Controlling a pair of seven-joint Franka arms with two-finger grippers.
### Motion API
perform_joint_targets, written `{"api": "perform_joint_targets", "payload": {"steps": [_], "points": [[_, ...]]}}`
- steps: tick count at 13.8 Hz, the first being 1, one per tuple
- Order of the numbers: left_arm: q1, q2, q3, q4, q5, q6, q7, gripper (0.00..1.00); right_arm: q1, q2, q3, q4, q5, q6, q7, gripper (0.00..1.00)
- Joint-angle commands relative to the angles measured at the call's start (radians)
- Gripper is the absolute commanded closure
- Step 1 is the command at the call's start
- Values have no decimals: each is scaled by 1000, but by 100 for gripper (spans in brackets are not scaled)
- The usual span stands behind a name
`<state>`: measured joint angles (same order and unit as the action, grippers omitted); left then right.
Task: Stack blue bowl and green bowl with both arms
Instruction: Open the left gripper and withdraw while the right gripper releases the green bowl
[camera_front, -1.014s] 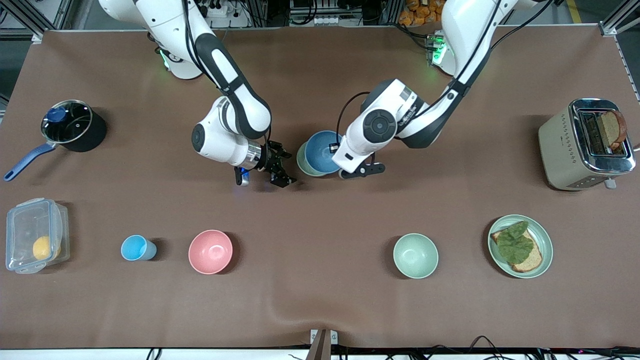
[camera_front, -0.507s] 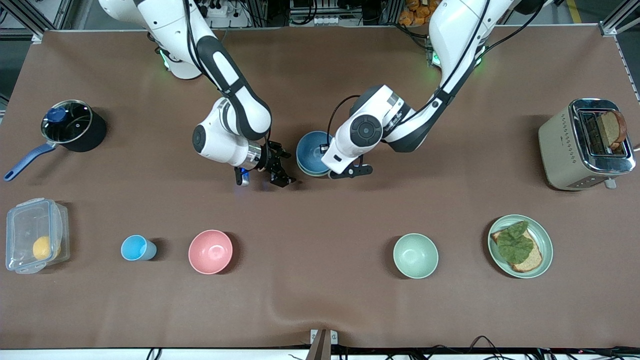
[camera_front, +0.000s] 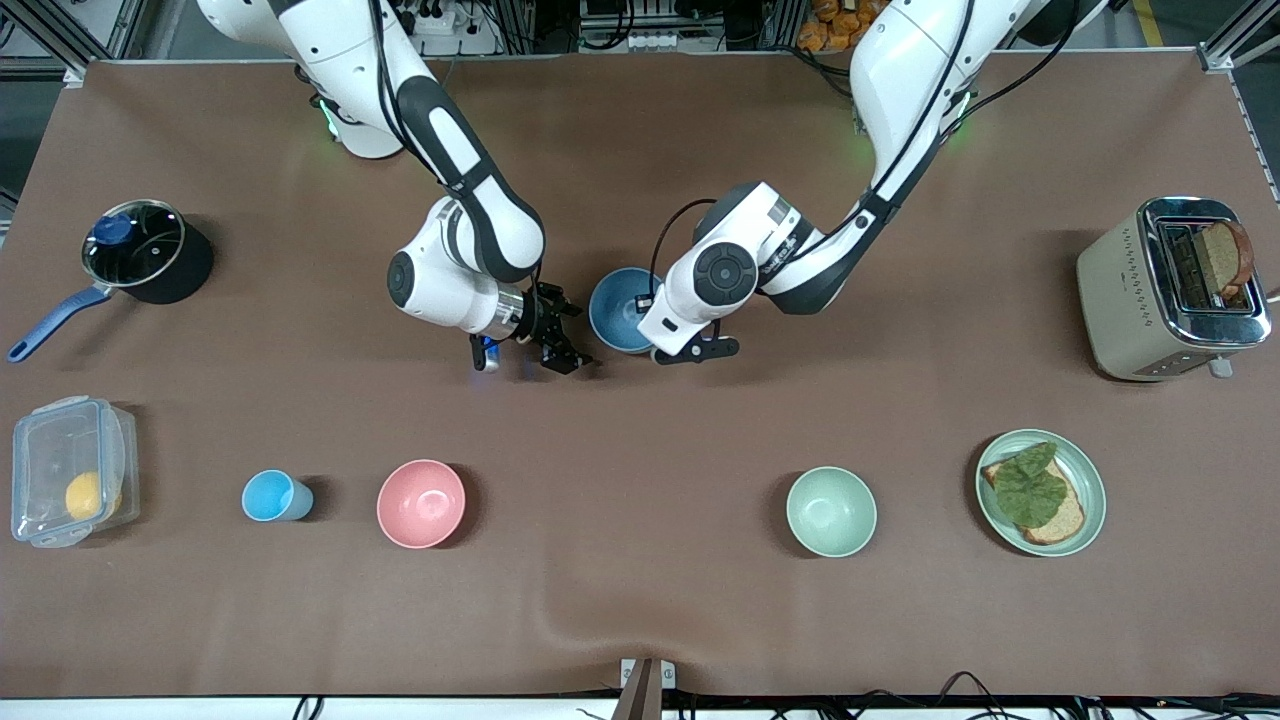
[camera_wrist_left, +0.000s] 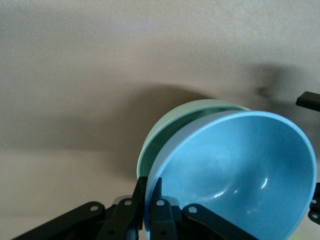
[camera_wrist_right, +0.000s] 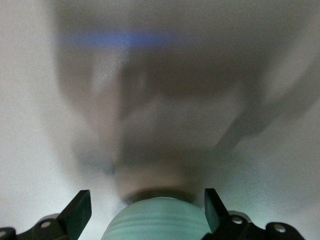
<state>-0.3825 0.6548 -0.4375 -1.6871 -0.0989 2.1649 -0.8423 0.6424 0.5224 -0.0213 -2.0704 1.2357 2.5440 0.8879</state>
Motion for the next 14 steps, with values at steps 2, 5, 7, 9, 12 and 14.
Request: {"api": "perform_joint_targets", "payload": {"steps": [2,5,7,9,12,14], "points": [[-21,17,10,24,31,0,-20,1,-1,4,7,3,34,10,-27,0],[-9,2,8,24,67,-2,-24,0,-1,4,7,4,36,10,-27,0],[11,-29,10,24,68,-10,-23,0,-1,4,6,6,34,9,-27,0],[39,-70,14,24,70,-16,-23,0,-9,1,4,4,24,5,-58,0],[65,-147,62,26,77,-43,-21,0,-20,-7,-15,3,10,4,-126,0],[79,-172,104,79,135,-121,-15,0,-20,-15,-42,-1,-75,-2,-139,0]]}}
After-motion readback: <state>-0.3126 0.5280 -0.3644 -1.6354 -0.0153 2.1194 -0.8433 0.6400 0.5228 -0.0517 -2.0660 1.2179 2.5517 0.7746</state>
